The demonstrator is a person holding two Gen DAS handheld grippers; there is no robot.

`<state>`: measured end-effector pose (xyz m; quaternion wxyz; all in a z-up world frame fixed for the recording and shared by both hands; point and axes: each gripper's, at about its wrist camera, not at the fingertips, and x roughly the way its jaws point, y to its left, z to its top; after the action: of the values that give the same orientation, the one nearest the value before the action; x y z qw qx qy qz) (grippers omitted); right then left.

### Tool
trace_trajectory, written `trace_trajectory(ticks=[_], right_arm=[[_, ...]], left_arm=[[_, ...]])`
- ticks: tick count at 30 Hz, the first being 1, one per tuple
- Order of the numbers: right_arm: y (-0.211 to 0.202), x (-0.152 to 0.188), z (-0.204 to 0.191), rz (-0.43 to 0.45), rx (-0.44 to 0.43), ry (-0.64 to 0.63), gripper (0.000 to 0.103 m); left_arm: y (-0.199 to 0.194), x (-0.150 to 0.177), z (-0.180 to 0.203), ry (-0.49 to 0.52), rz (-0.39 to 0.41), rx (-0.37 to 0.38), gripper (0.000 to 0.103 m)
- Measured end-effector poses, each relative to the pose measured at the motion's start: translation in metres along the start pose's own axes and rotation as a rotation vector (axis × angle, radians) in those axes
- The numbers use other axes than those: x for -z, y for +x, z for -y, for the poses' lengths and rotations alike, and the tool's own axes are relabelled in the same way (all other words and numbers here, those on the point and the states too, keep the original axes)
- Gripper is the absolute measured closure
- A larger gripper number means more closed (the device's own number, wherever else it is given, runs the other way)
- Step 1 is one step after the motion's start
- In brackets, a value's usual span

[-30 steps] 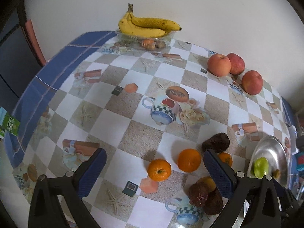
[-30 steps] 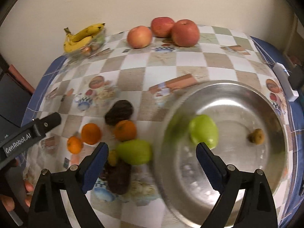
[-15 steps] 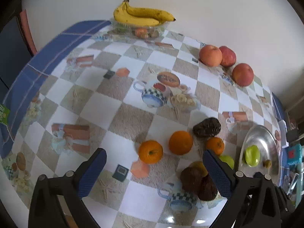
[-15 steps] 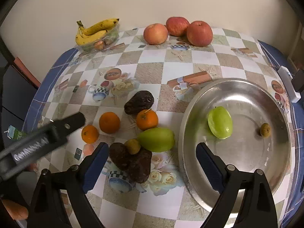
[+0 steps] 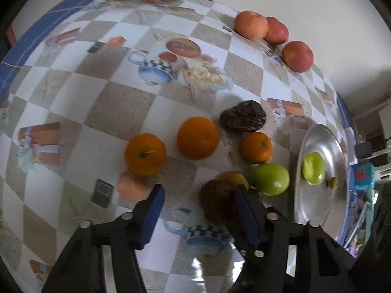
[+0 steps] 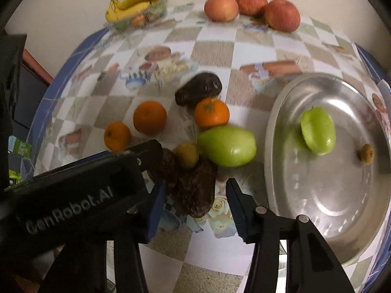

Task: Organize fruits
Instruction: 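Grasp a dark brown round fruit with the left tool while the right tool grasps another dark brown fruit, then carry both dark brown fruits over the steel bowl with both tools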

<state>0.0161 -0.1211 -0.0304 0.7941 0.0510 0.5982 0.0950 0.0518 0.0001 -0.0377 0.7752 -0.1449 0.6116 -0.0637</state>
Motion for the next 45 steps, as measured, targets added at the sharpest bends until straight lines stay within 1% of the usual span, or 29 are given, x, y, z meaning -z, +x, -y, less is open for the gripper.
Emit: trace_trajectory(ticks=[2, 3, 4, 5, 10, 13, 16, 18, 21, 23, 26, 29, 33, 36, 39, 40, 43, 45], right_arm=[[0.001, 0.000, 0.002, -0.003, -0.006, 0.005, 0.056], [0.000, 0.001, 0.002, -0.003, -0.011, 0.007, 0.059], [0.001, 0.001, 0.003, -0.007, -0.019, 0.008, 0.062], [0.002, 0.001, 0.003, -0.012, -0.022, 0.008, 0.065], [0.005, 0.001, 0.001, -0.019, -0.021, 0.001, 0.066], [0.005, 0.000, 0.002, -0.022, -0.022, 0.006, 0.066], [-0.001, 0.000, 0.003, -0.011, -0.028, 0.012, 0.066], [-0.008, -0.002, 0.005, 0.010, -0.042, 0.020, 0.066], [-0.020, -0.005, 0.008, 0.042, -0.056, 0.031, 0.067], [-0.029, -0.007, 0.012, 0.072, -0.068, 0.046, 0.067], [-0.042, -0.009, 0.019, 0.111, -0.076, 0.068, 0.067], [-0.056, -0.012, 0.028, 0.158, -0.049, 0.089, 0.067], [-0.061, -0.012, 0.046, 0.177, -0.056, 0.143, 0.067], [-0.068, -0.010, 0.067, 0.198, -0.038, 0.191, 0.067], [-0.072, -0.005, 0.092, 0.210, 0.021, 0.246, 0.067], [-0.072, -0.002, 0.105, 0.209, 0.065, 0.279, 0.067], [-0.074, 0.006, 0.131, 0.201, 0.145, 0.335, 0.067], [-0.076, 0.010, 0.145, 0.206, 0.156, 0.368, 0.067]], left_arm=[[0.001, 0.001, 0.002, -0.002, -0.006, 0.023, 0.055], [0.002, 0.002, 0.002, -0.005, -0.013, 0.037, 0.057], [0.006, 0.003, 0.003, -0.011, -0.033, 0.062, 0.062], [0.009, 0.004, 0.004, -0.015, -0.048, 0.080, 0.065], [0.007, 0.002, 0.004, -0.015, -0.042, 0.080, 0.065], [0.001, 0.001, 0.003, -0.012, -0.013, 0.031, 0.066], [-0.006, -0.003, -0.004, -0.034, 0.020, 0.023, 0.066], [-0.012, -0.006, -0.007, -0.040, 0.049, 0.017, 0.066], [-0.025, -0.009, -0.005, -0.030, 0.112, 0.000, 0.066], [-0.032, -0.011, -0.004, -0.027, 0.142, 0.004, 0.066], [-0.042, -0.011, 0.000, -0.012, 0.174, 0.010, 0.066], [-0.044, -0.011, 0.006, 0.005, 0.184, 0.022, 0.066], [-0.043, -0.009, 0.019, 0.040, 0.182, 0.027, 0.066], [-0.042, -0.006, 0.030, 0.078, 0.176, 0.030, 0.066], [-0.038, 0.002, 0.053, 0.153, 0.169, 0.047, 0.066], [-0.038, 0.004, 0.061, 0.180, 0.167, 0.052, 0.066], [-0.031, 0.016, 0.095, 0.300, 0.167, 0.054, 0.066], [-0.027, 0.023, 0.114, 0.361, 0.163, 0.057, 0.066]])
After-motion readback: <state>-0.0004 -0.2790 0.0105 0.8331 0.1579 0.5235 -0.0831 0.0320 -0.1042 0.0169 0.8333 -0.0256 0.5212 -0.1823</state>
